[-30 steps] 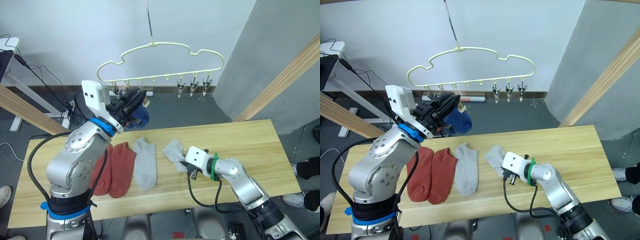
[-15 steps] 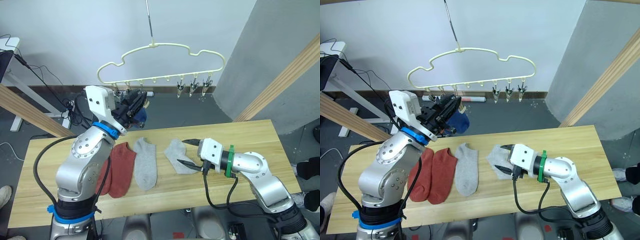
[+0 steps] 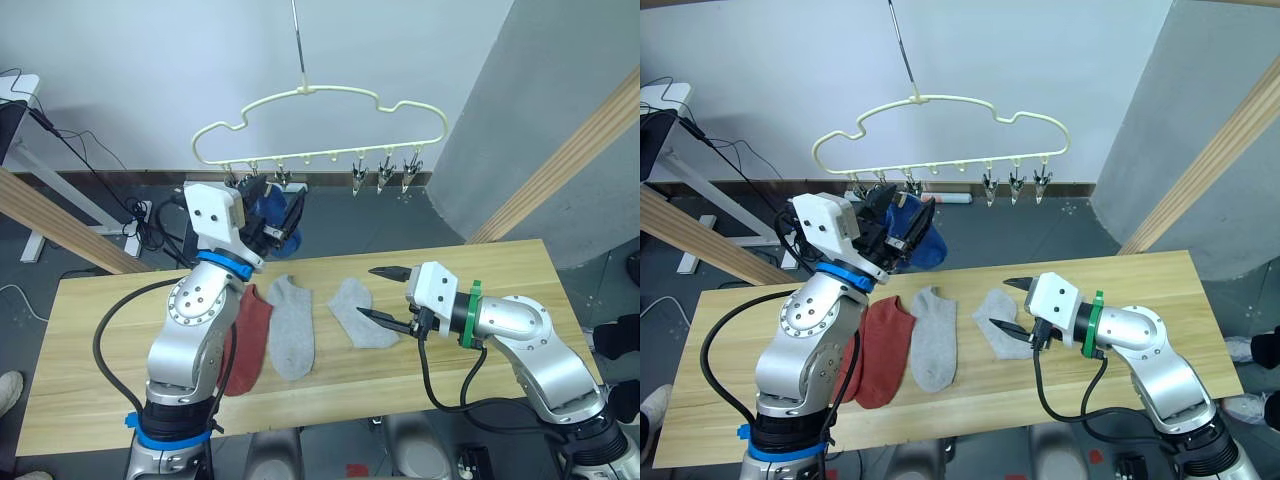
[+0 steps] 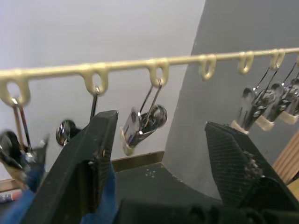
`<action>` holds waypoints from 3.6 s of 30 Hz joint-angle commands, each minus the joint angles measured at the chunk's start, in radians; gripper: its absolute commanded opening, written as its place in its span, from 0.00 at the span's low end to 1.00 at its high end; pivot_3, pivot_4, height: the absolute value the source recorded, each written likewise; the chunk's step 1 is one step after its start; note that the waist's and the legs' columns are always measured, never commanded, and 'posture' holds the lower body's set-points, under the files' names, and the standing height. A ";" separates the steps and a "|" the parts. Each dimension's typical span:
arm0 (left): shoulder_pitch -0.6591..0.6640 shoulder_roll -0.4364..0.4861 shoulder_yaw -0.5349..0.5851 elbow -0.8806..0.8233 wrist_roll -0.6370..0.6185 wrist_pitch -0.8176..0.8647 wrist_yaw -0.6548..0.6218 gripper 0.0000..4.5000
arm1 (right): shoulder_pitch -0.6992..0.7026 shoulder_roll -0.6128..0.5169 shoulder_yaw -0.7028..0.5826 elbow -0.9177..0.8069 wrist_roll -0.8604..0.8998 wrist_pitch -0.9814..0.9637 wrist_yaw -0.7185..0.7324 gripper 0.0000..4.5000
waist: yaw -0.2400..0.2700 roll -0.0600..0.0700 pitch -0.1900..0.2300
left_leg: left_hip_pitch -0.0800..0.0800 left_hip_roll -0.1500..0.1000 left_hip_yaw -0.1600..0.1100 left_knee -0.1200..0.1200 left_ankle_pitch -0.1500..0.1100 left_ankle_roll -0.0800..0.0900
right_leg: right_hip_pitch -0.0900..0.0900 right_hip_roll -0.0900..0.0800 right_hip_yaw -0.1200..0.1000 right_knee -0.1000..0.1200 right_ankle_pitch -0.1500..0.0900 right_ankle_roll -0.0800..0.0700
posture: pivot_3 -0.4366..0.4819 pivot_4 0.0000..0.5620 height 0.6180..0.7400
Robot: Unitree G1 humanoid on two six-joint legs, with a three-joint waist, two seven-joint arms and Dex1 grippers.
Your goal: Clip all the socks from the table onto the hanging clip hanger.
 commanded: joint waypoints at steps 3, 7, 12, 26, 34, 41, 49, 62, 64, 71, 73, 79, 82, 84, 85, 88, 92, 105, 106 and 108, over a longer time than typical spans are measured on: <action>-0.011 -0.033 -0.023 -0.037 0.073 -0.005 0.060 0.70 | 0.000 -0.029 -0.070 -0.081 0.081 0.030 0.008 0.72 | 0.000 0.000 0.000 | 0.000 0.000 0.000 0.000 0.000 0.000 | 0.000 0.000 0.000 0.000 0.000 0.000 | 0.34 0.62 1.00; -0.028 -0.066 -0.030 -0.044 0.087 0.006 0.081 0.70 | -0.018 -0.042 -0.098 -0.111 0.142 0.058 0.015 0.72 | -0.001 0.000 0.000 | 0.000 0.000 0.000 0.000 0.000 0.000 | 0.000 0.000 0.000 0.000 0.000 0.000 | 0.34 0.62 1.00; -0.045 -0.112 -0.045 -0.038 0.117 0.009 0.121 0.70 | -0.058 -0.041 -0.124 -0.123 0.204 0.091 -0.002 0.72 | -0.001 0.000 0.000 | 0.000 0.000 0.000 0.000 0.000 0.000 | 0.000 0.000 0.000 0.000 0.000 0.000 | 0.34 0.62 1.00; -0.046 -0.166 -0.075 -0.022 0.220 -0.011 0.183 0.37 | -0.071 -0.053 -0.144 -0.118 0.230 0.093 -0.031 0.72 | -0.003 0.000 0.000 | 0.000 0.000 0.000 0.000 0.000 0.000 | 0.000 0.000 0.000 0.000 0.000 0.000 | 0.31 0.62 1.00; -0.034 -0.192 -0.080 -0.040 0.238 0.019 0.205 0.37 | -0.092 -0.062 -0.168 -0.122 0.308 0.157 -0.029 0.72 | -0.003 0.000 0.000 | 0.000 0.000 0.000 0.000 0.000 0.000 | 0.000 0.000 0.000 0.000 0.000 0.000 | 0.31 0.62 1.00; -0.029 -0.196 -0.085 -0.031 0.256 0.024 0.210 0.37 | -0.123 -0.053 -0.173 -0.130 0.352 0.163 -0.042 0.72 | -0.004 0.000 0.000 | 0.000 0.000 0.000 0.000 0.000 0.000 | 0.000 0.000 0.000 0.000 0.000 0.000 | 0.31 0.62 1.00; -0.027 -0.203 -0.093 -0.021 0.266 0.019 0.208 0.37 | -0.181 0.011 -0.170 -0.046 0.295 0.072 -0.106 0.72 | -0.004 0.000 0.000 | 0.000 0.000 0.001 0.000 0.000 0.000 | 0.000 0.000 0.000 -0.001 0.000 0.001 | 0.30 0.63 1.00; -0.029 -0.218 -0.090 -0.023 0.275 0.020 0.217 0.37 | -0.197 0.020 -0.176 -0.037 0.304 0.082 -0.135 0.72 | -0.004 0.000 0.000 | -0.001 0.000 0.001 0.000 0.000 0.000 | 0.000 0.000 0.000 -0.001 0.000 -0.001 | 0.30 0.63 1.00; -0.027 -0.224 -0.090 -0.027 0.279 0.022 0.223 0.37 | -0.190 0.017 -0.178 -0.047 0.308 0.086 -0.137 0.72 | -0.004 0.000 0.000 | -0.001 0.000 0.001 0.000 0.000 0.000 | 0.000 0.000 0.000 -0.001 0.000 -0.001 | 0.30 0.63 1.00; -0.021 -0.239 -0.101 -0.039 0.289 0.032 0.235 0.37 | -0.170 0.013 -0.178 -0.061 0.308 0.085 -0.141 0.72 | -0.004 0.000 0.000 | -0.001 0.000 0.001 0.000 0.000 0.000 | 0.000 0.000 0.000 -0.001 0.000 0.000 | 0.30 0.63 1.00; -0.019 -0.242 -0.102 -0.041 0.294 0.028 0.239 0.37 | -0.167 0.011 -0.180 -0.056 0.306 0.079 -0.137 0.72 | -0.004 0.000 0.000 | -0.001 0.000 0.001 0.000 0.000 0.000 | 0.000 0.000 0.000 -0.001 0.000 0.000 | 0.30 0.63 1.00; -0.020 -0.245 -0.101 -0.041 0.302 0.022 0.242 0.37 | -0.177 0.006 -0.185 -0.041 0.311 0.080 -0.129 0.72 | -0.004 0.000 0.000 | -0.001 0.000 0.001 0.000 0.000 0.000 | 0.000 0.000 0.000 -0.001 0.000 0.000 | 0.30 0.63 1.00; -0.024 -0.243 -0.102 -0.038 0.310 0.014 0.244 0.37 | -0.180 0.007 -0.184 -0.040 0.312 0.083 -0.128 0.72 | -0.004 0.000 0.000 | -0.001 0.000 0.001 0.000 0.000 0.000 | 0.000 0.000 0.000 -0.001 0.000 0.000 | 0.30 0.63 1.00; -0.027 -0.242 -0.103 -0.035 0.312 0.008 0.242 0.33 | -0.176 0.007 -0.182 -0.045 0.311 0.086 -0.129 0.72 | -0.004 0.000 0.000 | -0.001 0.000 0.001 0.000 0.000 0.000 | 0.000 0.000 0.000 -0.001 0.000 0.000 | 0.30 0.63 1.00; -0.028 -0.242 -0.103 -0.033 0.314 0.005 0.241 0.29 | -0.174 0.007 -0.181 -0.047 0.311 0.087 -0.129 0.72 | -0.004 0.000 0.000 | -0.001 0.000 0.001 0.000 0.000 0.000 | 0.000 0.000 0.000 -0.001 0.000 0.000 | 0.30 0.63 1.00; -0.029 -0.242 -0.104 -0.032 0.320 0.000 0.242 0.12 | -0.170 0.008 -0.180 -0.048 0.310 0.084 -0.128 0.72 | -0.004 0.000 0.000 | -0.001 0.000 0.001 0.000 0.000 0.000 | 0.000 0.000 0.000 -0.001 0.000 0.000 | 0.30 0.63 1.00; -0.028 -0.242 -0.104 -0.035 0.321 -0.001 0.240 0.09 | -0.158 0.007 -0.180 -0.047 0.306 0.074 -0.123 0.72 | -0.004 0.000 0.000 | -0.001 0.000 0.001 0.000 0.000 0.000 | 0.000 0.000 0.000 -0.001 0.000 0.001 | 0.30 0.63 1.00; -0.025 -0.239 -0.099 -0.030 0.325 -0.010 0.241 0.07 | -0.138 0.004 -0.175 -0.046 0.297 0.056 -0.119 0.72 | -0.005 0.000 0.000 | -0.001 0.000 0.001 0.000 0.000 0.000 | 0.000 0.000 0.000 -0.001 -0.001 0.001 | 0.30 0.62 1.00; -0.025 -0.239 -0.097 -0.031 0.323 -0.012 0.240 0.07 | -0.138 0.002 -0.174 -0.047 0.297 0.057 -0.118 0.72 | -0.005 0.000 0.000 | -0.001 0.000 0.001 0.000 0.000 0.000 | 0.000 0.000 0.000 -0.001 -0.001 0.001 | 0.30 0.62 1.00; -0.025 -0.238 -0.096 -0.030 0.324 -0.014 0.240 0.07 | -0.139 0.002 -0.172 -0.048 0.296 0.058 -0.118 0.72 | -0.005 0.000 0.000 | -0.001 0.000 0.001 0.000 0.000 0.000 | 0.000 0.000 0.000 -0.001 -0.001 0.001 | 0.30 0.61 1.00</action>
